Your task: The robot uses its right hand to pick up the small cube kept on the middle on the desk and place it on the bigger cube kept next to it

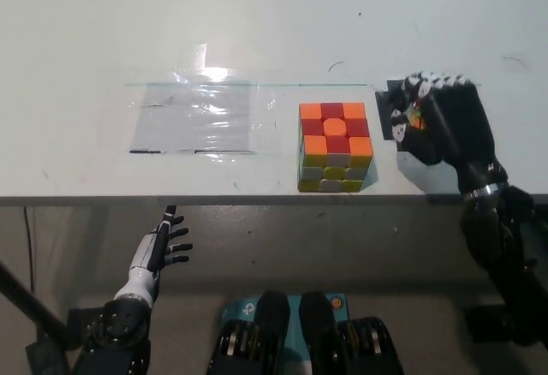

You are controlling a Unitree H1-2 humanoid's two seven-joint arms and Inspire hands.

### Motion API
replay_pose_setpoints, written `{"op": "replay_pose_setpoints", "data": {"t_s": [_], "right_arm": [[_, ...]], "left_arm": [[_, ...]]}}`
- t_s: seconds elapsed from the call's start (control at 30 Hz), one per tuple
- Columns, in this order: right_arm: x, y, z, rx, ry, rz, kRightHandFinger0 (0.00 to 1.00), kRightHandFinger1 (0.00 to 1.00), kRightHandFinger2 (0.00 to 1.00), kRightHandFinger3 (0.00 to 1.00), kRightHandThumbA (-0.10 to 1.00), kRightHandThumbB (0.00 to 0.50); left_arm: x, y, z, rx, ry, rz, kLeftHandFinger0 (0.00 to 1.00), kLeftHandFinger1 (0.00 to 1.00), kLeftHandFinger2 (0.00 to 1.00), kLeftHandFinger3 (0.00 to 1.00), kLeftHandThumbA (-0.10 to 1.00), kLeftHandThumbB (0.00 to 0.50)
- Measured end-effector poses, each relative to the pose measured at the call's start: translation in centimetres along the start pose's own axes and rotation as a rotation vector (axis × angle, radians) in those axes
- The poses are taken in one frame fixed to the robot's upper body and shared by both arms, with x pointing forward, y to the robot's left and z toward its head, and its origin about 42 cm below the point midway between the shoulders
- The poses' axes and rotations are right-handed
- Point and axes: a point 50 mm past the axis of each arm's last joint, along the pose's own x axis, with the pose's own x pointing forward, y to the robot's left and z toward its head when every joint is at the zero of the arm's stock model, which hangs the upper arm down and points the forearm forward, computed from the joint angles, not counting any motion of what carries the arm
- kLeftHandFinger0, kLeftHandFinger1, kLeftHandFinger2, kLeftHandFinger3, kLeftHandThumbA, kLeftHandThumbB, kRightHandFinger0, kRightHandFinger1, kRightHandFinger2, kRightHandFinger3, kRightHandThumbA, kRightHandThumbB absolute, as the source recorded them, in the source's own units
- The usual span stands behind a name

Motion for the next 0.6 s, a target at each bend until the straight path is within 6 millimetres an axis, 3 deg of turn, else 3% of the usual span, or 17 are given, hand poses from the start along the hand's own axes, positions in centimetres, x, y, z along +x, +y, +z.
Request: {"op": "replay_pose_setpoints", "data": {"t_s": [0.1,0.2,0.3,0.37,0.43,0.53,0.6], "right_arm": [[1.2,-0.9,0.4,-0.004,-0.018,-0.017,0.00,0.18,0.50,0.09,-0.10,0.240],[2.8,-2.1,1.1,-0.010,-0.045,-0.036,0.00,0.23,0.54,0.16,-0.10,0.259],[4.3,-3.1,1.7,-0.015,-0.073,-0.054,0.00,0.26,0.56,0.22,-0.10,0.219],[5.1,-3.6,2.0,-0.019,-0.087,-0.061,0.00,0.27,0.56,0.25,-0.10,0.277],[5.9,-4.2,2.5,-0.022,-0.105,-0.069,0.00,0.26,0.55,0.26,-0.10,0.302],[6.8,-4.6,3.3,-0.018,-0.127,-0.076,0.00,0.31,0.59,0.31,-0.10,0.305],[7.1,-4.5,3.8,-0.009,-0.135,-0.073,0.00,0.30,0.58,0.29,-0.10,0.281]], "left_arm": [[0.0,0.0,0.0,-0.002,0.000,0.001,0.75,0.73,0.84,0.88,1.00,0.112],[0.0,0.0,0.0,-0.002,0.000,0.001,0.75,0.74,0.84,0.89,1.00,0.103],[0.0,0.0,-0.1,-0.002,-0.003,0.001,0.76,0.75,0.85,0.89,1.00,0.103],[0.0,0.0,-0.1,-0.002,-0.002,0.001,0.75,0.73,0.84,0.89,1.00,0.098],[0.0,0.0,-0.1,-0.002,-0.002,0.001,0.76,0.73,0.84,0.89,1.00,0.102],[0.0,0.0,-0.1,-0.002,-0.003,0.001,0.75,0.73,0.83,0.88,1.00,0.100],[0.0,0.0,-0.1,-0.002,-0.003,0.001,0.75,0.74,0.83,0.87,1.00,0.094]]}}
